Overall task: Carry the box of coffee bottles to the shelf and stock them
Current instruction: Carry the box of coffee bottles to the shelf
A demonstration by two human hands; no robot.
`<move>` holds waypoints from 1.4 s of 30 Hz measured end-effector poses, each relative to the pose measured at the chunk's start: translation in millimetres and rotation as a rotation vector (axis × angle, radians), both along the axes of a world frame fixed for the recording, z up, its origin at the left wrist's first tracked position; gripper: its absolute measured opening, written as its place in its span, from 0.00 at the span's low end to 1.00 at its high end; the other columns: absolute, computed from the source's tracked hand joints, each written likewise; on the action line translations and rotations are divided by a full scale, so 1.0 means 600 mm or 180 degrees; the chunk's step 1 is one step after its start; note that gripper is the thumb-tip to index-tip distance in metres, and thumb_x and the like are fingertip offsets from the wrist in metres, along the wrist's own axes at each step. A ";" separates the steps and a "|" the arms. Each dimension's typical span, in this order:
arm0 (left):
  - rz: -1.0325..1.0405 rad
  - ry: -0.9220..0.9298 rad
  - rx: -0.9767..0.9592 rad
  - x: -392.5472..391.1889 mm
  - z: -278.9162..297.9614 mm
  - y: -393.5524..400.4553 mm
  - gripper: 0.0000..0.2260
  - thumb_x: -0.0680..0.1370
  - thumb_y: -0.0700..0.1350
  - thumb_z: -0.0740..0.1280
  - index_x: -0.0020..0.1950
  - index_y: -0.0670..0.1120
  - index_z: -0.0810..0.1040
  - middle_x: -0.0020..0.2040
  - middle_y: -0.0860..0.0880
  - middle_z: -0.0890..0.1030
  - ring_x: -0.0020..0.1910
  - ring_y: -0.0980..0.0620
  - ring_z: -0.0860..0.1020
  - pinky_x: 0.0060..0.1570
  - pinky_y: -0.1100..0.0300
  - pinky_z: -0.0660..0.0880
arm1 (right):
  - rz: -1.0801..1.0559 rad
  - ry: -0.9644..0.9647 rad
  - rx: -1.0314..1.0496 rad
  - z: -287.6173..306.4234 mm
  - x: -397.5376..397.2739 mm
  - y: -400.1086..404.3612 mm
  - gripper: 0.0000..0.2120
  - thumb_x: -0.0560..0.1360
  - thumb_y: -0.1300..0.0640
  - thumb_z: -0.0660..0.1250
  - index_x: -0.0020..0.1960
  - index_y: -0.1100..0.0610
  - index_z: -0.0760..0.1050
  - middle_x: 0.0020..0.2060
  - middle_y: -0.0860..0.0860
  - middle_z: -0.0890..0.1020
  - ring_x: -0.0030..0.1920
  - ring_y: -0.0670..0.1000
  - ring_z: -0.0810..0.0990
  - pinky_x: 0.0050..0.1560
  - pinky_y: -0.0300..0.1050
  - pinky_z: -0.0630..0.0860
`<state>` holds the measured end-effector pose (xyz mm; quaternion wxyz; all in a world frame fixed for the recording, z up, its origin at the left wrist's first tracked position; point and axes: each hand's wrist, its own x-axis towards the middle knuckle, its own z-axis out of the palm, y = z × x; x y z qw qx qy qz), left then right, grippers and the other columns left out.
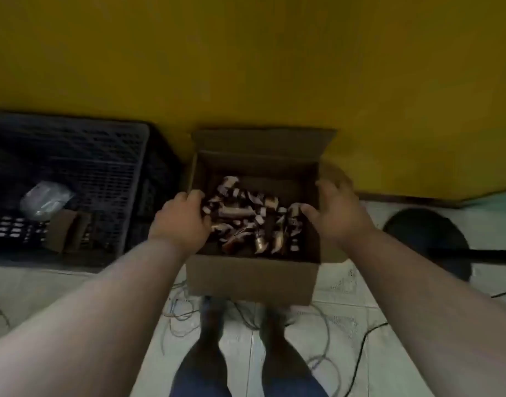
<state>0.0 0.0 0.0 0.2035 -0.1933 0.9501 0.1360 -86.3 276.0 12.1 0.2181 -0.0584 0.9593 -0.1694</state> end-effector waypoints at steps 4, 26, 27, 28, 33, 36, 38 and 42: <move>0.0188 0.0020 -0.0337 -0.022 -0.145 -0.036 0.27 0.75 0.56 0.65 0.72 0.53 0.61 0.67 0.40 0.66 0.61 0.37 0.70 0.56 0.43 0.74 | -0.0414 -0.0011 -0.0091 -0.145 -0.011 0.003 0.28 0.76 0.40 0.64 0.73 0.47 0.64 0.66 0.58 0.71 0.62 0.60 0.73 0.54 0.48 0.70; 0.0146 -0.0435 -0.0215 -0.050 -0.261 -0.095 0.41 0.75 0.37 0.65 0.77 0.66 0.47 0.61 0.37 0.76 0.47 0.38 0.78 0.41 0.49 0.78 | -0.0035 -0.0420 0.0825 -0.307 -0.053 0.075 0.34 0.77 0.62 0.63 0.78 0.45 0.55 0.68 0.62 0.73 0.63 0.65 0.74 0.56 0.52 0.74; 0.0155 -0.0440 -0.0237 -0.045 -0.236 -0.090 0.42 0.74 0.37 0.65 0.77 0.65 0.46 0.59 0.38 0.77 0.44 0.40 0.77 0.39 0.49 0.78 | 0.0004 -0.0410 0.0817 -0.284 -0.046 0.080 0.34 0.77 0.61 0.64 0.78 0.45 0.55 0.67 0.62 0.74 0.62 0.65 0.75 0.56 0.52 0.74; 0.0148 -0.0450 -0.0242 -0.039 -0.207 -0.085 0.43 0.74 0.36 0.66 0.77 0.65 0.46 0.56 0.38 0.78 0.40 0.42 0.76 0.36 0.50 0.77 | 0.0029 -0.0411 0.0801 -0.257 -0.037 0.084 0.34 0.77 0.60 0.64 0.79 0.46 0.54 0.66 0.63 0.75 0.60 0.65 0.76 0.54 0.53 0.75; 0.0168 -0.0494 -0.0300 -0.007 0.006 -0.049 0.43 0.75 0.36 0.67 0.77 0.65 0.45 0.54 0.39 0.79 0.36 0.45 0.75 0.33 0.51 0.75 | 0.0026 -0.0379 0.0848 -0.047 0.013 0.107 0.32 0.77 0.57 0.62 0.78 0.47 0.55 0.58 0.63 0.80 0.53 0.65 0.79 0.41 0.50 0.73; 0.0109 -0.0470 -0.0408 0.022 0.135 -0.033 0.41 0.76 0.40 0.67 0.77 0.66 0.47 0.57 0.39 0.79 0.41 0.43 0.77 0.36 0.49 0.78 | -0.0107 -0.0352 0.0909 0.081 0.047 0.120 0.32 0.77 0.58 0.62 0.78 0.46 0.56 0.63 0.60 0.78 0.59 0.63 0.77 0.49 0.50 0.75; 0.0030 -0.0281 -0.0445 0.039 0.194 -0.030 0.39 0.75 0.41 0.66 0.77 0.65 0.49 0.57 0.40 0.79 0.39 0.46 0.76 0.32 0.52 0.75 | -0.0276 -0.0329 0.0912 0.145 0.070 0.127 0.33 0.77 0.60 0.63 0.78 0.44 0.57 0.66 0.58 0.77 0.61 0.60 0.77 0.52 0.49 0.76; -0.0229 -0.0154 -0.0472 0.050 0.270 -0.021 0.41 0.74 0.38 0.65 0.76 0.67 0.49 0.56 0.42 0.80 0.33 0.48 0.78 0.23 0.56 0.75 | -0.0750 -0.0071 0.0959 0.246 0.140 0.151 0.32 0.76 0.59 0.64 0.76 0.41 0.59 0.64 0.56 0.77 0.58 0.57 0.79 0.49 0.50 0.80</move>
